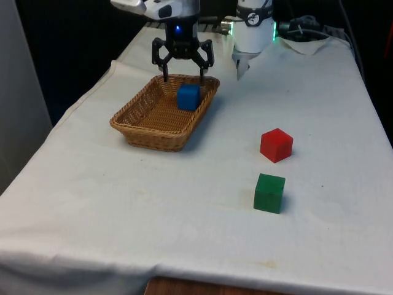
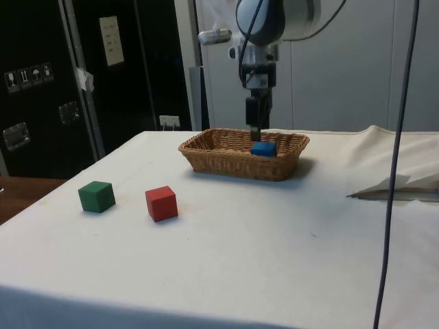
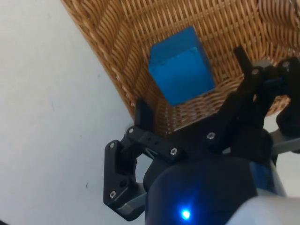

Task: Pick up exactly two blocks and place them into the basket.

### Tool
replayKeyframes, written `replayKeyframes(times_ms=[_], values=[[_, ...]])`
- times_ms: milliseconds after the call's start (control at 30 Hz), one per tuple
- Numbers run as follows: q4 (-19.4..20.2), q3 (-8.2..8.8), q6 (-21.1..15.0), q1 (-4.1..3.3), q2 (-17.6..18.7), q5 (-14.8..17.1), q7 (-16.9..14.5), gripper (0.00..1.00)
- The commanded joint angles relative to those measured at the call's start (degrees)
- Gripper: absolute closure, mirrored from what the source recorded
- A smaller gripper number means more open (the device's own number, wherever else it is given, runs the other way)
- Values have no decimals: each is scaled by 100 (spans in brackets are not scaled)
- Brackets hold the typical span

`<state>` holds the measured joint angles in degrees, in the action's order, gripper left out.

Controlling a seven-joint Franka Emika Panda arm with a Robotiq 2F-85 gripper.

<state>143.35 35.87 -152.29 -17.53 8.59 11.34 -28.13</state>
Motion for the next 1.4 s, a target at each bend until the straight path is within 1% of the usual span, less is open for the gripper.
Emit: replayKeyframes(times_ms=[0,67,100,200,233,267,300,400,433,467,500,533,567,600,633,667,700,733,767,800,933,967,1000,1033,1233,1267,1300,1367], values=[[-40,74,126,-11,-80,-155,63,0],[-57,120,252,-6,-235,-212,69,0],[-57,120,252,-6,-235,-212,69,0],[-74,120,413,-34,-430,-292,160,0],[-57,109,378,-6,-430,-178,34,0],[-74,109,441,-40,-476,-309,195,0],[-69,86,470,-52,-527,-327,235,0],[-46,-34,579,-63,-716,-458,458,0],[-46,-34,590,-40,-728,-321,304,0],[-34,-69,602,-69,-762,-498,521,0],[-23,-97,625,-69,-808,-539,584,0],[-11,-178,676,-74,-894,-613,722,0],[-6,-212,699,-74,-934,-647,779,0],[-6,-212,699,-74,-934,-647,779,0],[0,-286,739,-80,-1008,-699,894,0],[0,-327,762,-80,-1043,-728,951,0],[11,-321,756,-69,-1054,-619,831,0],[6,-361,785,-80,-1066,-745,1003,0],[0,-407,808,-86,-1094,-756,1054,0],[-6,-498,842,-92,-1134,-768,1146,0],[-29,-676,871,-97,-1175,-762,1301,0],[-6,-682,837,-80,-1192,-665,1203,0],[-34,-716,877,-92,-1175,-756,1329,0],[-57,-808,882,-103,-1169,-739,1409,0],[-132,-1066,877,-126,-1134,-710,1633,0],[-86,-1037,848,-103,-1180,-665,1530,0],[-160,-1152,871,-132,-1106,-705,1707,0],[-195,-1226,865,-132,-1077,-705,1782,0]])
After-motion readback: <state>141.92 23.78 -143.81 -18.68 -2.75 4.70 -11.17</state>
